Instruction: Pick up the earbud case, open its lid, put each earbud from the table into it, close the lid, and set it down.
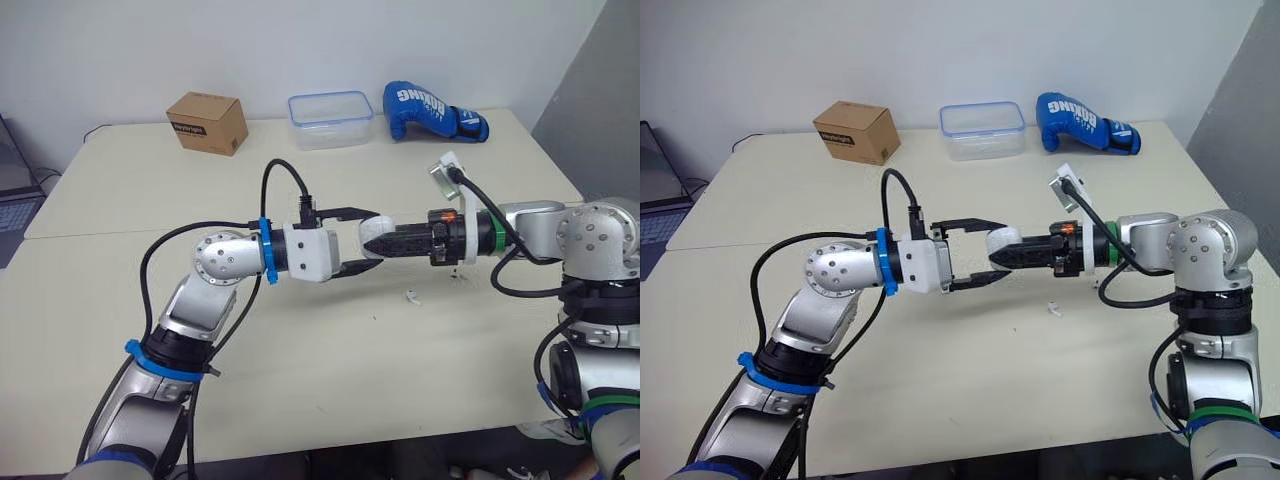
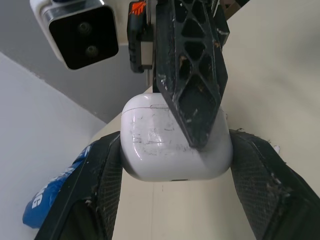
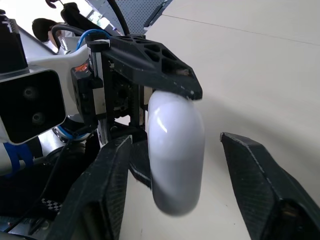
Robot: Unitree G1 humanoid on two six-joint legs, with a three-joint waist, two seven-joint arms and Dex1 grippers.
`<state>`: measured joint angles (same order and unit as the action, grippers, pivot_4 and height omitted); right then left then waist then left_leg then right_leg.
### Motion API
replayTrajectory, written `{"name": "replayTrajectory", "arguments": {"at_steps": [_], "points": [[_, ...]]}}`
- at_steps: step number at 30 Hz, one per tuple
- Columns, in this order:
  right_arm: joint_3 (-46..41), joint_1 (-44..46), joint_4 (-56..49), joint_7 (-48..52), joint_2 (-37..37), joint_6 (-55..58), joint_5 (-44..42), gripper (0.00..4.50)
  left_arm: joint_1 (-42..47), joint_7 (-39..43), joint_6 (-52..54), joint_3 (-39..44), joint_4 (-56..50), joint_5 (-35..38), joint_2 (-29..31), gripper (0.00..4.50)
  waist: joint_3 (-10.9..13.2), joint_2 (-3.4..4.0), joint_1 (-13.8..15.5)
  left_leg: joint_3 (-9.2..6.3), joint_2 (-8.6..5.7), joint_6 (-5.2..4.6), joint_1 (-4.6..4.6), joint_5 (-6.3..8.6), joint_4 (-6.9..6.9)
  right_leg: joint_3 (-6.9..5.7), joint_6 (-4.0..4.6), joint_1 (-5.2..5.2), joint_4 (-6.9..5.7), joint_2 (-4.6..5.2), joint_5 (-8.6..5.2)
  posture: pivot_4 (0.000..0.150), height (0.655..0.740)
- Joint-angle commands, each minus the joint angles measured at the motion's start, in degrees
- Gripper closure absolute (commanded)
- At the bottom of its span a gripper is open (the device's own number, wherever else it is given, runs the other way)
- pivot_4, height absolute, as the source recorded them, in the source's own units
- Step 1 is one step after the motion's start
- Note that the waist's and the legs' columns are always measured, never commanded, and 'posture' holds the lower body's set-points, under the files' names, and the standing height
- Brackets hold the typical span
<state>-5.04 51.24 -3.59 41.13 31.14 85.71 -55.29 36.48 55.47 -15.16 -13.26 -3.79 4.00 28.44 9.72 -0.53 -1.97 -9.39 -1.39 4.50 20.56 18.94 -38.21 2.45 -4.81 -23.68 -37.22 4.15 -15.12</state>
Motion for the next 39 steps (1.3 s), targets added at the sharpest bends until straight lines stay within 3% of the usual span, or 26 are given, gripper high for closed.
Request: {"name": "replayTrajectory", "arguments": {"at_steps": [1,12,15,20,35,39], "points": [[-0.6,1.6,-0.9,0.4,0.0,-0.2,-0.8,1.53,1.6,-0.9,-1.1,0.6,-0.2,-0.1,-0.3,1.74,0.0,0.01,0.0,0.0,0.0,0.0,0.0,0.0,0.0,0.0,0.0,0.0,-0.01,0.0,0.0,0.15,0.74],[-1.2,1.1,-2.1,0.0,-0.6,0.9,-1.5,1.53,2.5,-1.0,-2.2,0.7,1.6,-0.6,-0.5,1.74,0.0,0.01,0.0,-0.01,0.0,0.0,0.0,0.0,-0.04,0.0,0.0,0.0,-0.04,0.0,0.0,0.15,0.74],[-1.6,1.1,-2.2,-0.2,-0.9,0.9,-1.6,2.1,2.3,-1.0,-2.3,0.5,1.6,-0.6,-0.5,1.74,0.0,0.02,0.0,0.0,0.0,0.0,0.0,0.0,-0.05,0.01,0.0,-0.01,-0.04,0.0,0.0,0.15,0.74],[-1.9,1.2,-2.2,-0.3,-1.1,1.0,-1.6,3.7,1.9,-0.8,-2.4,0.4,1.4,-0.5,-0.2,1.74,0.0,0.02,0.0,0.0,-0.01,0.0,0.01,0.0,-0.08,0.02,0.0,-0.02,-0.09,0.0,0.0,0.15,0.74],[-1.6,0.8,-2.8,-0.1,-1.0,0.7,-1.7,3.68,1.2,-0.2,0.1,-0.1,0.5,-1.1,0.8,1.74,0.0,0.02,-0.1,-0.03,-0.07,-0.02,0.12,0.01,-0.59,0.04,0.0,-0.14,-0.69,0.0,0.0,0.15,0.74],[-1.8,0.5,-3.5,0.0,-1.0,1.3,-2.4,3.68,1.5,0.8,2.1,0.0,-0.1,0.2,1.0,0.45,0.0,0.02,-0.1,-0.01,-0.07,-0.02,0.17,0.01,-0.58,0.05,-0.01,-0.22,-0.69,0.0,-0.01,0.15,0.74]]}}
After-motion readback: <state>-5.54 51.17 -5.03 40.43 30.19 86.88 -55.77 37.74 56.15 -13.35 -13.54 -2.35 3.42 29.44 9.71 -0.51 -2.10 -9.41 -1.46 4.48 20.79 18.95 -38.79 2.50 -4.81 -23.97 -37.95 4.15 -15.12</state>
